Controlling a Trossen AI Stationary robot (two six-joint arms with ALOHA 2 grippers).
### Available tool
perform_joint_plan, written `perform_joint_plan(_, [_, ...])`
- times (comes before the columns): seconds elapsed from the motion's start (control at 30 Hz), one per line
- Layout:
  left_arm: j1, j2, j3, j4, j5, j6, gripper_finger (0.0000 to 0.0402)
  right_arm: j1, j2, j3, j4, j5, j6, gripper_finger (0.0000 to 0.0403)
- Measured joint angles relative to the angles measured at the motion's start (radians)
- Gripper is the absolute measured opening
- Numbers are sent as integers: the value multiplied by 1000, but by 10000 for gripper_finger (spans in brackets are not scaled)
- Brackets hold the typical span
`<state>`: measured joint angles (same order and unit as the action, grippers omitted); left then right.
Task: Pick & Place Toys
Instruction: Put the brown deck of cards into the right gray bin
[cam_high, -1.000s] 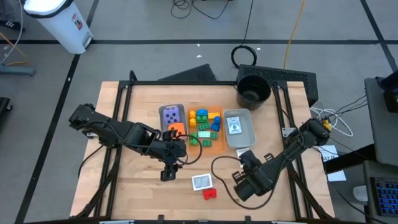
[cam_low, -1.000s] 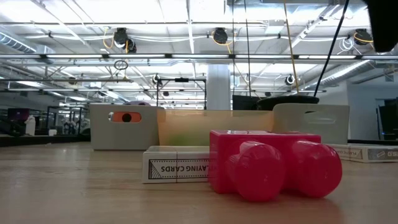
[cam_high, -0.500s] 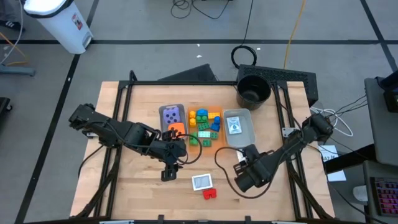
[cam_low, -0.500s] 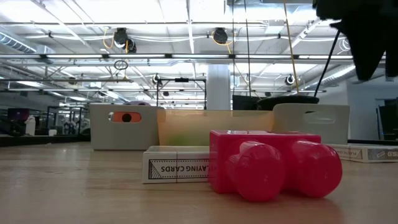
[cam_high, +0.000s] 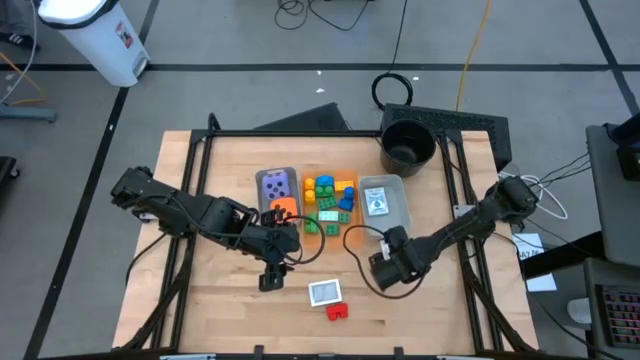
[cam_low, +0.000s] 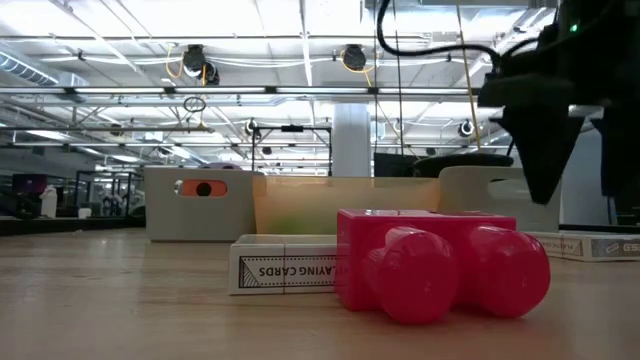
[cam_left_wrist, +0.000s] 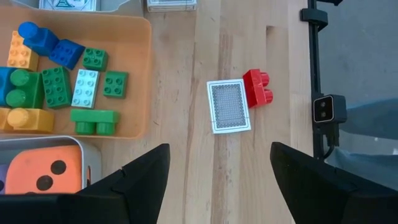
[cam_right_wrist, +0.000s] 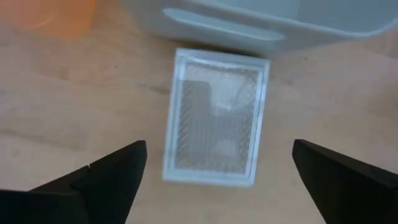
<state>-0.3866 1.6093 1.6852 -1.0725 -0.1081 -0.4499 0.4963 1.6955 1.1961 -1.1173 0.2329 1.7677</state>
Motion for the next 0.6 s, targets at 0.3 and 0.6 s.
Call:
perform_joint_plan(0.3, [0, 0, 0, 0, 4, 5, 285, -42, 0, -103, 156, -1, -29, 398])
perform_joint_plan(0.6, [1, 0, 0, -1, 4, 22, 285, -100, 0, -178, 283, -12, -79, 397])
